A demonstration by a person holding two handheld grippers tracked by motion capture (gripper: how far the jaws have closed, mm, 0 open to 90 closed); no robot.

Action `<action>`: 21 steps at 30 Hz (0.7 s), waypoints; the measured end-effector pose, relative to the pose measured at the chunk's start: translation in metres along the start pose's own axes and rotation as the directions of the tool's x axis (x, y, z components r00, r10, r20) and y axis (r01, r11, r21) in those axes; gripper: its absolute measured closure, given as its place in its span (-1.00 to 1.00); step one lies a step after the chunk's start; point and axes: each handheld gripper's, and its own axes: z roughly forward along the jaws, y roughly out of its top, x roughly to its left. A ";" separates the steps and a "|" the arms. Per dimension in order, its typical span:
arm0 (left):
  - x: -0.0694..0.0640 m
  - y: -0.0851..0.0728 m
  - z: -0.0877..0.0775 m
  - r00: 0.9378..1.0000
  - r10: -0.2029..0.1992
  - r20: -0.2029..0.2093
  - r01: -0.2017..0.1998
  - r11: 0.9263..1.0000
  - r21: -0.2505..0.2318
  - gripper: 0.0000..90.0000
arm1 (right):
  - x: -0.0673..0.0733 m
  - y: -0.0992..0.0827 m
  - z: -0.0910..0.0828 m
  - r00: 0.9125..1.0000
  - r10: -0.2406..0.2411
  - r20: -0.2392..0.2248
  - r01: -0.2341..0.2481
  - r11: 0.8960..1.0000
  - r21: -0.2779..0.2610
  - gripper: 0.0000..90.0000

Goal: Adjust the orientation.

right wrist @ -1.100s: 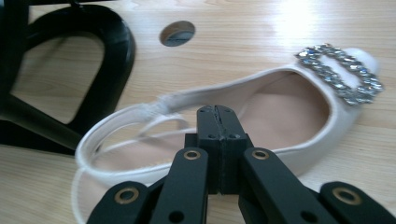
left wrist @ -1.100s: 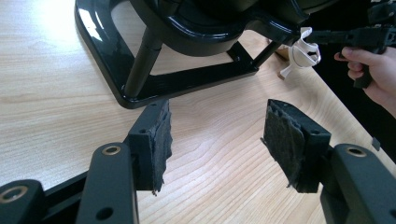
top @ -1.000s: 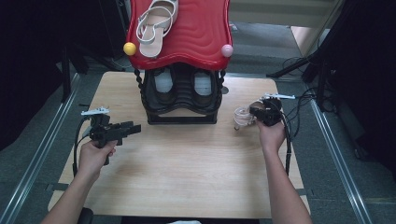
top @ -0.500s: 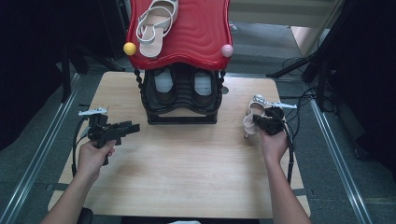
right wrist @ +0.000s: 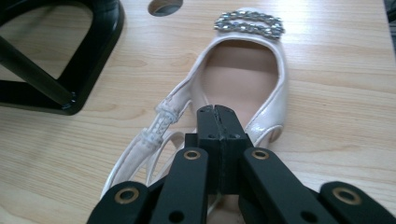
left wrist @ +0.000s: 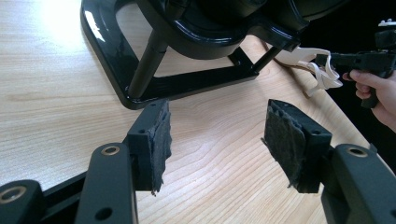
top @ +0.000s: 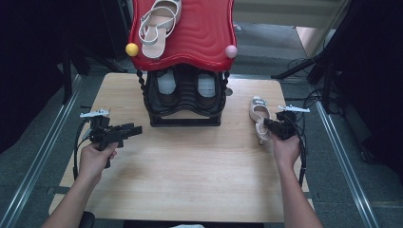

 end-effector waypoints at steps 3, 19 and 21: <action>0.000 0.000 0.000 1.000 0.001 -0.001 -0.001 1.000 0.000 -0.08 | -0.006 -0.001 -0.001 0.999 0.030 -0.018 -0.030 1.000 -0.005 1.00; 0.001 0.001 0.000 1.000 0.000 0.001 0.000 1.000 0.008 -0.09 | 0.005 0.013 -0.021 0.996 0.033 -0.081 -0.040 0.995 -0.090 0.84; 0.001 0.000 -0.001 1.000 0.001 0.000 -0.001 1.000 0.008 -0.09 | 0.008 0.015 -0.021 0.996 0.027 -0.086 -0.036 0.994 -0.101 0.78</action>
